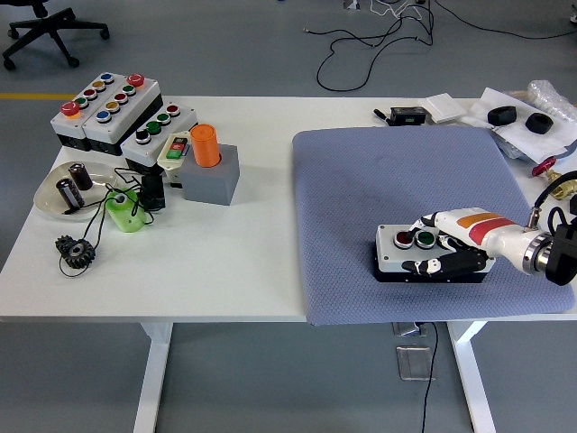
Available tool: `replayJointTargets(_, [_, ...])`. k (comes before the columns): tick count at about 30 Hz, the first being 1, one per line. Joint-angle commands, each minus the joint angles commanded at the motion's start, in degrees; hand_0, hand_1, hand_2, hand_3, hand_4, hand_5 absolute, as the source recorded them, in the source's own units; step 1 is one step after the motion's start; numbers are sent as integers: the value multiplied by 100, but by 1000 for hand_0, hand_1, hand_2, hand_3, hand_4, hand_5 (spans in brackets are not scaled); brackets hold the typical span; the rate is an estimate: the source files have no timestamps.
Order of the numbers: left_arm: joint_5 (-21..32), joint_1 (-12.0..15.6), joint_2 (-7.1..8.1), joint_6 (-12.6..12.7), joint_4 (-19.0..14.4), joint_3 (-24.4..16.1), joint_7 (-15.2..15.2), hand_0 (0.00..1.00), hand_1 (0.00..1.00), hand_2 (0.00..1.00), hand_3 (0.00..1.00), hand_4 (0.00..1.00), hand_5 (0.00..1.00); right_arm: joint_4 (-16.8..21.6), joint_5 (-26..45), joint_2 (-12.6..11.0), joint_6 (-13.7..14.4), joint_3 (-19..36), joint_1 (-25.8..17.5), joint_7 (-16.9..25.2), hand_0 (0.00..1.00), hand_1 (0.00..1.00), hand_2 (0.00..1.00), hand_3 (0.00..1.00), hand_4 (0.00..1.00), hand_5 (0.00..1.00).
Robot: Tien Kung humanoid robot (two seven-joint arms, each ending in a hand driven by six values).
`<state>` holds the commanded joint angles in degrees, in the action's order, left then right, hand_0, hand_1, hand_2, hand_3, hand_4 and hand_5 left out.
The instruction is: Pick up the button,place it on the desk,press the button,press the button
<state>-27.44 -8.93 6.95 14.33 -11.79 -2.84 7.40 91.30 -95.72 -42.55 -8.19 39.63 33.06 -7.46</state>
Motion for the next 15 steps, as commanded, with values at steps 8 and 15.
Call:
replayJointTargets(8, [-18, -4, 1, 4, -3, -22, -7, 601, 519, 474, 470, 284, 981, 70, 928, -63, 468, 793, -266, 235, 112, 2, 2, 745, 839, 782])
replayJointTargets(15, [-18, 0, 2, -3, -2, 7, -1, 601, 520, 476, 470, 284, 985, -248, 2638, -14, 749, 1552, -595, 296, 677, 672, 765, 952, 831, 763])
